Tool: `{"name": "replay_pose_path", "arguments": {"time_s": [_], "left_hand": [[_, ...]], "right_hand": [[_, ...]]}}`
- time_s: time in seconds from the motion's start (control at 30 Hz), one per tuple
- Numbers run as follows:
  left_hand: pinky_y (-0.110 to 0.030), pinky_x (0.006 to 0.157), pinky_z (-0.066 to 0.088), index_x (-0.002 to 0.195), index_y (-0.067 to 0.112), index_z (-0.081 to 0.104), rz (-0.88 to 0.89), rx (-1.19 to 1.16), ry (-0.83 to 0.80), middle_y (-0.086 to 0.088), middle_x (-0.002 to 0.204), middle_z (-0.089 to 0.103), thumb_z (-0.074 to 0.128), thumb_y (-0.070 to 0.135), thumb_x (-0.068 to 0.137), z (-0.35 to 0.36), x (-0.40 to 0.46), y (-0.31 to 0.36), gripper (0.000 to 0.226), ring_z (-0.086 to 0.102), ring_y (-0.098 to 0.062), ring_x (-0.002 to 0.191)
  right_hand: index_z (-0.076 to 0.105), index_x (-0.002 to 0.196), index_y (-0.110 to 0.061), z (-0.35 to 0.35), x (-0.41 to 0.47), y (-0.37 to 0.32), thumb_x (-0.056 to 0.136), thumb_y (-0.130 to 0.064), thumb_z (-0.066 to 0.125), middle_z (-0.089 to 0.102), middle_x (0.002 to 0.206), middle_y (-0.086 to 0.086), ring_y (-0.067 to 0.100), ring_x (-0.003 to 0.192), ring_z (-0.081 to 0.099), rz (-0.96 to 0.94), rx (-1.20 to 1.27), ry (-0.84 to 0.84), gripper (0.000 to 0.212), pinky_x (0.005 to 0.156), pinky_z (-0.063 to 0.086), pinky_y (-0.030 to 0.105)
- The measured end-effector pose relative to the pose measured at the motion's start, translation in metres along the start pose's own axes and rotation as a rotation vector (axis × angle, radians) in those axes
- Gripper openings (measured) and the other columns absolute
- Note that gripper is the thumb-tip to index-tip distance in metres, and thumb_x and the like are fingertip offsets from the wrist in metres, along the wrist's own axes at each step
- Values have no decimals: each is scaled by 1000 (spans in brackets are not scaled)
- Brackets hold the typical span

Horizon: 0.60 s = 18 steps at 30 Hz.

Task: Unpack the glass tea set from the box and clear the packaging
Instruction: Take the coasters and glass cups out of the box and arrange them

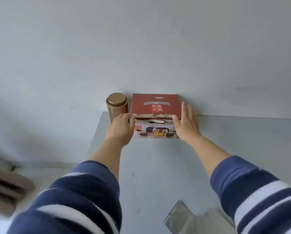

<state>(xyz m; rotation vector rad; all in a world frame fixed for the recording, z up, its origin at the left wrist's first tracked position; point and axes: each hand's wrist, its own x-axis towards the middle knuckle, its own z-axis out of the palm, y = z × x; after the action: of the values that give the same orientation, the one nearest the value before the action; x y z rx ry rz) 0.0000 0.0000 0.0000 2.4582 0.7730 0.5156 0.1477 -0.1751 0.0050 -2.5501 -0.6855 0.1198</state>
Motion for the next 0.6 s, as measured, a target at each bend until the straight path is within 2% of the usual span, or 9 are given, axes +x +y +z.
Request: {"name": "replay_pose_path", "arguments": {"time_s": [0.1, 0.17, 0.2, 0.27, 0.43, 0.53, 0.6], "left_hand": [[-36, 85, 46, 127, 21, 53, -174, -167, -29, -3, 121, 61, 28, 37, 98, 20, 20, -3, 41, 54, -23, 112], [-37, 82, 47, 134, 18, 46, -245, -224, -52, -6, 122, 62, 31, 40, 98, 30, 27, 1, 45, 57, -27, 108], [-36, 82, 47, 137, 17, 42, -253, -232, -61, -7, 124, 61, 34, 41, 97, 33, 27, 5, 47, 58, -27, 108], [-32, 80, 44, 140, 16, 36, -248, -189, -14, -5, 128, 58, 41, 46, 95, 40, 27, 8, 55, 57, -26, 112], [-28, 75, 42, 134, 17, 39, -221, -157, 46, -1, 125, 60, 51, 56, 86, 52, 15, 18, 64, 59, -23, 109], [-28, 74, 44, 135, 17, 39, -196, -142, 53, 0, 124, 60, 52, 58, 85, 57, 4, 28, 66, 61, -23, 106], [-29, 75, 46, 137, 18, 37, -183, -139, 64, 1, 125, 60, 53, 58, 84, 63, -8, 35, 69, 62, -23, 106]], "right_hand": [[-3, 154, -14, 10, 21, -2, 102, -37, 32, 4, 162, 10, 28, 148, 13, 185, 322, -1, 67, 117, 16, 39], [6, 154, -15, 16, 29, -4, 102, -33, 31, 23, 159, 8, 27, 133, 40, 248, 444, -22, 60, 103, 33, 33], [12, 153, -16, 17, 30, -4, 102, -31, 31, 33, 154, 7, 25, 122, 49, 257, 482, -28, 56, 94, 37, 30], [21, 151, -18, 19, 33, -4, 102, -29, 30, 44, 148, 4, 22, 114, 51, 262, 544, -6, 51, 88, 37, 27], [18, 152, -23, 18, 28, 1, 103, -26, 29, 41, 149, 1, 21, 120, 48, 324, 634, 5, 50, 87, 34, 28], [20, 152, -25, 11, 18, 12, 102, -26, 30, 44, 146, 1, 17, 104, 48, 355, 630, 31, 50, 86, 37, 30], [24, 150, -25, 7, 9, 22, 102, -25, 30, 47, 143, 1, 14, 100, 46, 369, 626, 55, 49, 85, 38, 30]]}}
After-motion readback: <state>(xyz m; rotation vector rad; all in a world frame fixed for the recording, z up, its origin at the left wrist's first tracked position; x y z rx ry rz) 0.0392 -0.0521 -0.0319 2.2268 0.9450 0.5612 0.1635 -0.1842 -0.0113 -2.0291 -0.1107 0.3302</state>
